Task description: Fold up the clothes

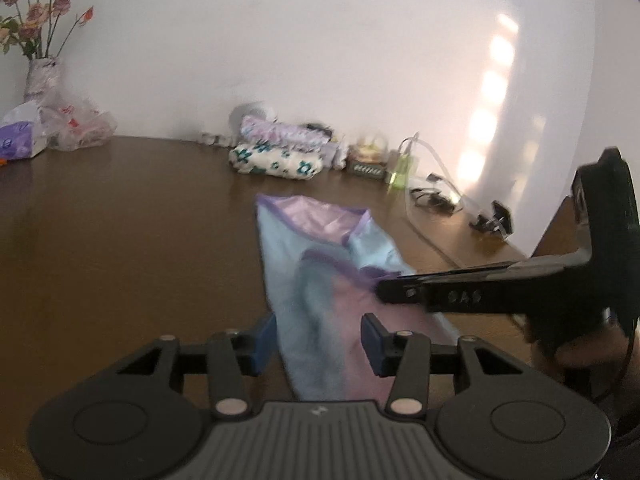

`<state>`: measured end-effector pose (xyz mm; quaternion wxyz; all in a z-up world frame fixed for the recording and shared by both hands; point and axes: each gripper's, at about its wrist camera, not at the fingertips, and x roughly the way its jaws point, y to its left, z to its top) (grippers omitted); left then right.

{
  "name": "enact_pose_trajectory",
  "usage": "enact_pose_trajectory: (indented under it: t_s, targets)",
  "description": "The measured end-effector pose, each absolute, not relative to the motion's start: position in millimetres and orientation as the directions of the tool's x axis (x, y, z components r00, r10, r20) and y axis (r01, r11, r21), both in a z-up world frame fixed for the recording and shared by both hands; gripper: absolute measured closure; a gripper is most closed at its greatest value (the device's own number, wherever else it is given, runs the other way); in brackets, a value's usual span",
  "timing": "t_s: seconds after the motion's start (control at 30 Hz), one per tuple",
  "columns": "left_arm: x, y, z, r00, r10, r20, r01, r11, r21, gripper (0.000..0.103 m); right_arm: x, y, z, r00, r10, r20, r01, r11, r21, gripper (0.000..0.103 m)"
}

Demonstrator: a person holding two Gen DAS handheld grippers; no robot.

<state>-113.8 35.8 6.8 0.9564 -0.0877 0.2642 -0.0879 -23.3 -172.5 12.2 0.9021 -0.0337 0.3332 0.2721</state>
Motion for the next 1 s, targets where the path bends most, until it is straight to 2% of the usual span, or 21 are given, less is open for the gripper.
enact_pose_trajectory:
  t_s: [0.1, 0.17, 0.2, 0.23, 0.3, 0.4, 0.57, 0.77, 0.9, 1.0]
  targets:
    - [-113, 42, 0, 0.837, -0.205, -0.507, 0.099, 0.969, -0.228, 0.060, -25, -171, 19, 0.630, 0.464, -0.623, -0.503, 0.855, 0.128, 0.082]
    - [-114, 45, -2, 0.841, -0.212, -0.498, 0.102, 0.966, -0.238, 0.060, -28, -168, 26, 0.635, 0.466, -0.616, -0.507, 0.853, 0.123, 0.072]
    - [-114, 45, -3, 0.843, -0.213, -0.494, 0.106, 0.966, -0.235, 0.060, -30, -164, 29, 0.637, 0.472, -0.609, -0.518, 0.848, 0.115, 0.062]
    - [-115, 44, -4, 0.846, -0.213, -0.489, 0.110, 0.967, -0.231, 0.059, -31, -161, 33, 0.640, 0.479, -0.601, -0.529, 0.842, 0.107, 0.058]
    - [-116, 44, -4, 0.846, -0.214, -0.488, 0.114, 0.967, -0.226, 0.059, -33, -153, 34, 0.646, 0.472, -0.600, -0.537, 0.840, 0.082, 0.059]
    - [-118, 45, -1, 0.848, -0.233, -0.477, 0.136, 0.964, -0.228, 0.059, -29, -151, 25, 0.658, 0.428, -0.620, -0.493, 0.867, 0.075, 0.068]
    - [-120, 45, 16, 0.842, -0.319, -0.435, 0.253, 0.946, -0.204, 0.057, -38, -172, 27, 0.704, 0.424, -0.569, -0.407, 0.898, 0.165, 0.068]
    - [-95, 48, 24, 0.740, -0.460, -0.491, 0.361, 0.887, -0.288, 0.057, -59, -184, 28, 0.745, 0.410, -0.526, -0.385, 0.909, 0.162, 0.072]
    - [-82, 41, 31, 0.717, -0.476, -0.508, 0.397, 0.879, -0.263, 0.057, -61, -190, 16, 0.729, 0.423, -0.539, -0.388, 0.903, 0.184, 0.071]
    - [-81, 41, 35, 0.726, -0.476, -0.497, 0.394, 0.879, -0.267, 0.050, -61, -196, 10, 0.718, 0.434, -0.544, -0.391, 0.898, 0.200, 0.071]
